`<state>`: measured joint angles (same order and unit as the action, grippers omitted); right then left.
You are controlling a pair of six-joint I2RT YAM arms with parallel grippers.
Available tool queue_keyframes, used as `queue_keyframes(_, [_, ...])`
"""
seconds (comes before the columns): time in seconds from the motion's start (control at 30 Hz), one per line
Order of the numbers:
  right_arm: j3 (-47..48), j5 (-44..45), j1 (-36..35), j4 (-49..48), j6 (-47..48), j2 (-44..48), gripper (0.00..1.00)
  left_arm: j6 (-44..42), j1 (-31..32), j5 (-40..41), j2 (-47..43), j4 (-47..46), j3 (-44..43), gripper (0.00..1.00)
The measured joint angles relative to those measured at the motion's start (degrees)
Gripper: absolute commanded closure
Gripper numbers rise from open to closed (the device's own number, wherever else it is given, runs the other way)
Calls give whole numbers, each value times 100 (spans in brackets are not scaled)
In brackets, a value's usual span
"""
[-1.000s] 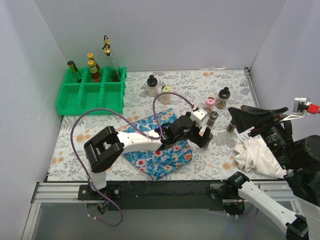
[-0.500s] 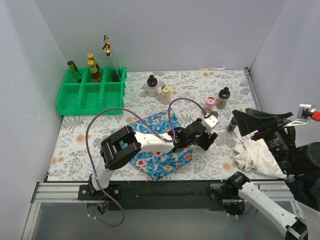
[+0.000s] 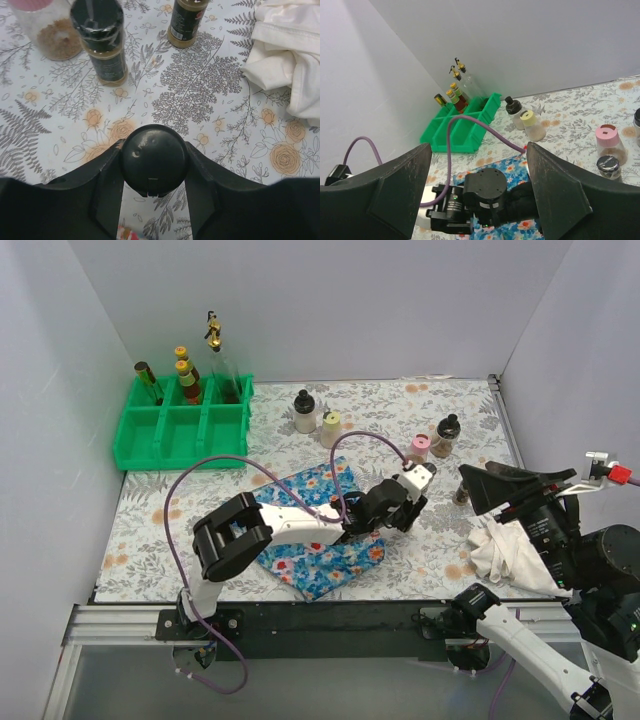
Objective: Organize the condiment bottles
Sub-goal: Pick up the bottle from the center of the board, then place the bottle in the storage box.
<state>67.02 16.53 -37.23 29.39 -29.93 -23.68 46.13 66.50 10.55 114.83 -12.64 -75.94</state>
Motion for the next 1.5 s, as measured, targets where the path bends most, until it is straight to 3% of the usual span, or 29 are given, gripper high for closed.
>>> queue_keyframes(0.23, [-177,-94,0,46,-52,-15,15,214,-35,935,-1360,717,229,100])
queue_keyframes(0.37, [-306,-155,0,44,-103,-31,14,433,-490,1333,-2129,1513,-118,100])
queue_keyframes(0.5, [-579,-227,0,-4,-175,-26,15,640,-1742,1652,-2876,2149,-181,100])
queue_keyframes(0.73, [-968,-455,0,-52,-323,-33,14,785,-4651,1727,-3705,2830,-175,100])
queue_keyframes(0.9, [-1217,-658,0,-284,-315,-44,11,883,-6548,1217,-3611,2975,-175,100])
queue_keyframes(1.03, [-1453,-807,0,-560,-286,-33,10,990,-7571,914,-3261,2951,-243,100])
queue_keyframes(1.2, [-1707,-911,0,-848,-225,-20,9,1093,-8004,710,-2544,2586,-452,100])
queue_keyframes(1.5, [-1934,-1097,0,-1255,-44,-142,7,846,-8030,1196,-1550,1244,-448,100])
